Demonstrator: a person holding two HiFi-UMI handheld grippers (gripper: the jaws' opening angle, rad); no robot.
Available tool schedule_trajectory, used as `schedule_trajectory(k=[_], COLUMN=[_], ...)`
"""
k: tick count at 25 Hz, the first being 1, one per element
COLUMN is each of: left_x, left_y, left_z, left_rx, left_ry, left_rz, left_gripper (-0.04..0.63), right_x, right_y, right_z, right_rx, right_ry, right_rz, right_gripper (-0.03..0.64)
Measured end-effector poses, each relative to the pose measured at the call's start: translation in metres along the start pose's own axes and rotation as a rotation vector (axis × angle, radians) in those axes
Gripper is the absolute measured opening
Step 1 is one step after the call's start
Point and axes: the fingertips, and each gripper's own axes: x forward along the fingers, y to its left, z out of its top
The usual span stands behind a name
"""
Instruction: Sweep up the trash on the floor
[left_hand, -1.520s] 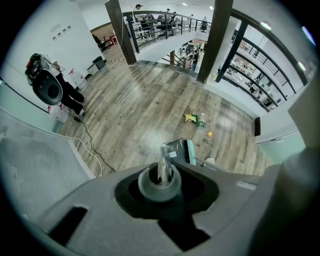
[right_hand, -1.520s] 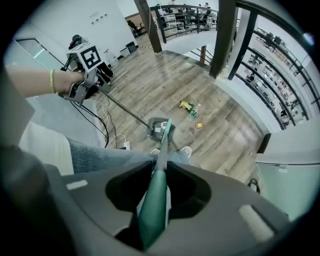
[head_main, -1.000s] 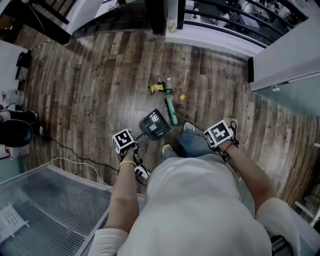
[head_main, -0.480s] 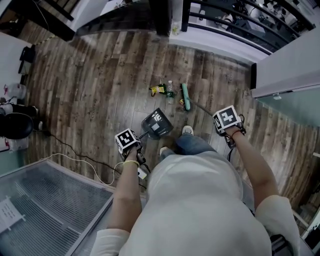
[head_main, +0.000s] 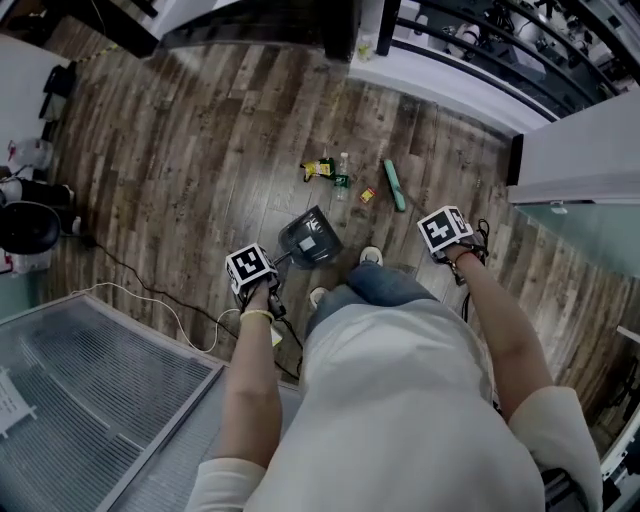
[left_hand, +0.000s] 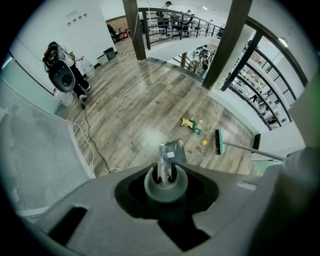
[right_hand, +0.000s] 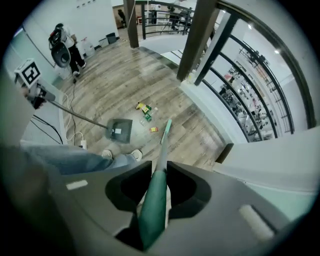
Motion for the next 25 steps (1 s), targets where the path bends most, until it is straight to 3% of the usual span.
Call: schedule_trajectory(k=[8,18,25], left_x=[0.003,0.002,0.0], left_y=[-0.007,-0.004,-0.002], left_z=[-0.001,-0.001,0.0], left_rx=[0.0,0.002,0.007], left_ry=[0.004,0.005,0.0], left_rz=[-0.021,-0.015,-0.03], left_gripper=[0.094,0.094,0.094], right_x=[0.021,0.027,0.023], right_y=[0.018,0.06,0.084], right_z=[-0.006,-0.016,-0.021], right_rx=[-0.216,-0.317,-0.308], right_ry=[0.059,0.069,0.076], right_rz=[-0.067,-0.066,-0.052], right_gripper=[0.101,0.101,0.101])
